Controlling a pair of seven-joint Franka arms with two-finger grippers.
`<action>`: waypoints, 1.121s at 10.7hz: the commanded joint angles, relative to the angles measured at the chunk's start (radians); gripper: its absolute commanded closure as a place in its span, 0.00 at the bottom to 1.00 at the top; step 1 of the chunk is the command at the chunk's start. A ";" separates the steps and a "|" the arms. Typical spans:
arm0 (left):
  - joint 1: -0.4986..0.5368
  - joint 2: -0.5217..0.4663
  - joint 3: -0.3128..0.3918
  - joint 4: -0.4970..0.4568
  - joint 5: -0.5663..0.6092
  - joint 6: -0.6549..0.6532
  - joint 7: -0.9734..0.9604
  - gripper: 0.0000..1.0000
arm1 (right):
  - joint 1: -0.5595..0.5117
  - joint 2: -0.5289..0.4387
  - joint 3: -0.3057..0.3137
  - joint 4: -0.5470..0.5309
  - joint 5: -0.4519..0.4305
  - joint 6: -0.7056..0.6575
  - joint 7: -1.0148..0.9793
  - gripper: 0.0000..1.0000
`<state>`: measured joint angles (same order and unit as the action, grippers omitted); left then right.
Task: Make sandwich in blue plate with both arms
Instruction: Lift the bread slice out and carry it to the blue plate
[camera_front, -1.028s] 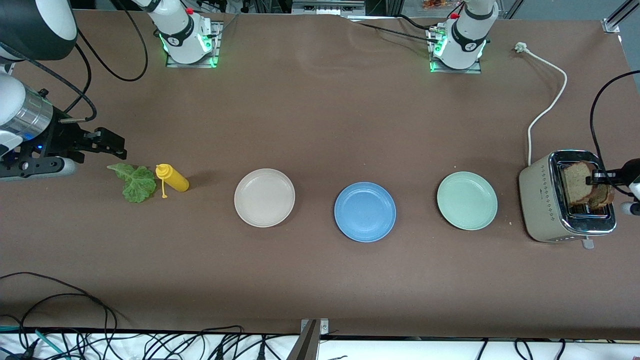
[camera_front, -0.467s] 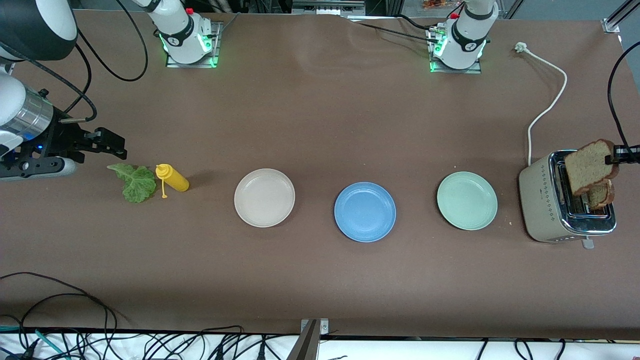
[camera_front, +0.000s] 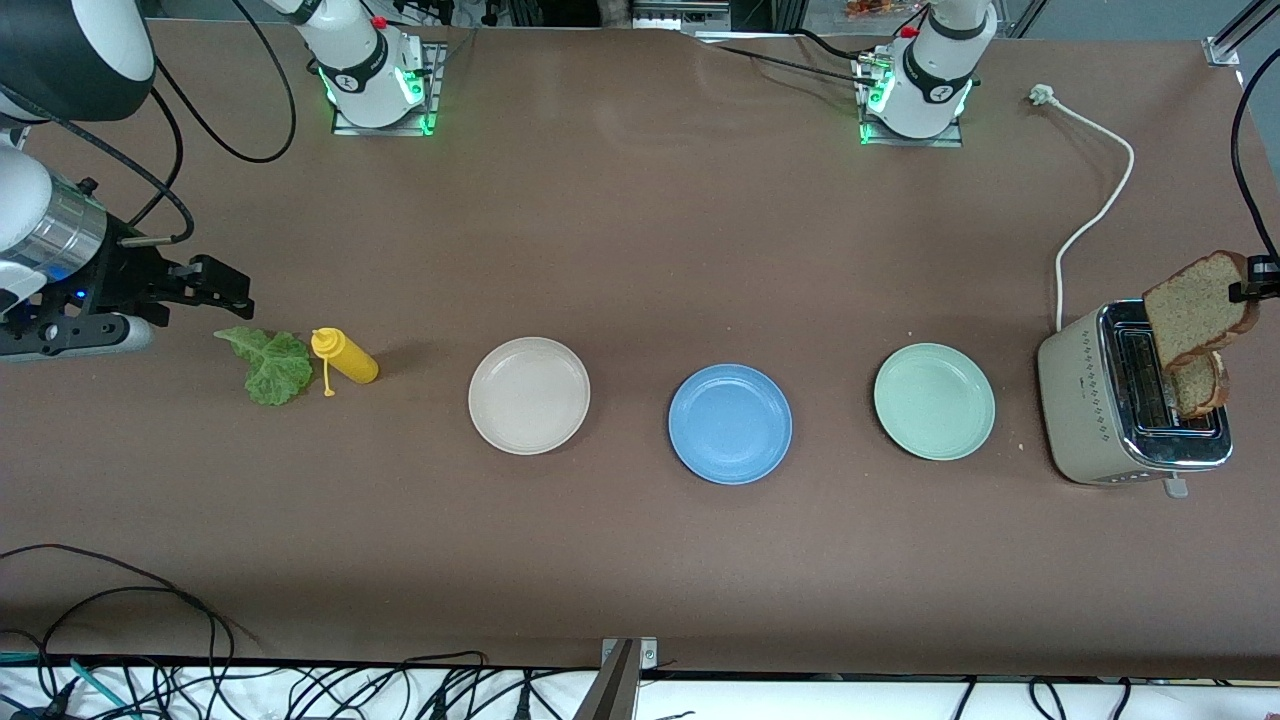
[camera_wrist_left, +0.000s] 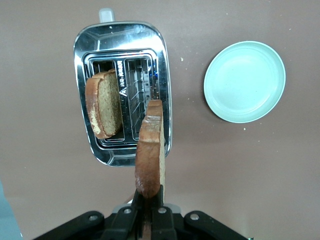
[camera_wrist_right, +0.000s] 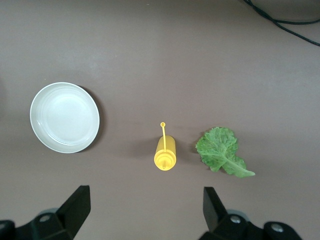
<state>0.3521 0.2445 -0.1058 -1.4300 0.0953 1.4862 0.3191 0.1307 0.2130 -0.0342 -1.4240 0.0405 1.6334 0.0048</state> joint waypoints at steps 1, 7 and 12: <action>-0.002 -0.030 -0.014 -0.009 -0.005 -0.015 0.015 1.00 | 0.001 -0.014 -0.001 -0.013 0.007 0.003 0.008 0.00; -0.128 -0.056 -0.006 -0.140 -0.124 0.109 -0.040 1.00 | 0.001 -0.014 -0.001 -0.015 0.005 -0.001 0.008 0.00; -0.200 -0.080 -0.005 -0.275 -0.360 0.195 -0.244 1.00 | -0.003 -0.009 -0.001 -0.015 0.002 0.011 0.006 0.00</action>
<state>0.1757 0.2091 -0.1223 -1.6034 -0.1490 1.6007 0.1233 0.1298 0.2136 -0.0347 -1.4242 0.0405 1.6340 0.0047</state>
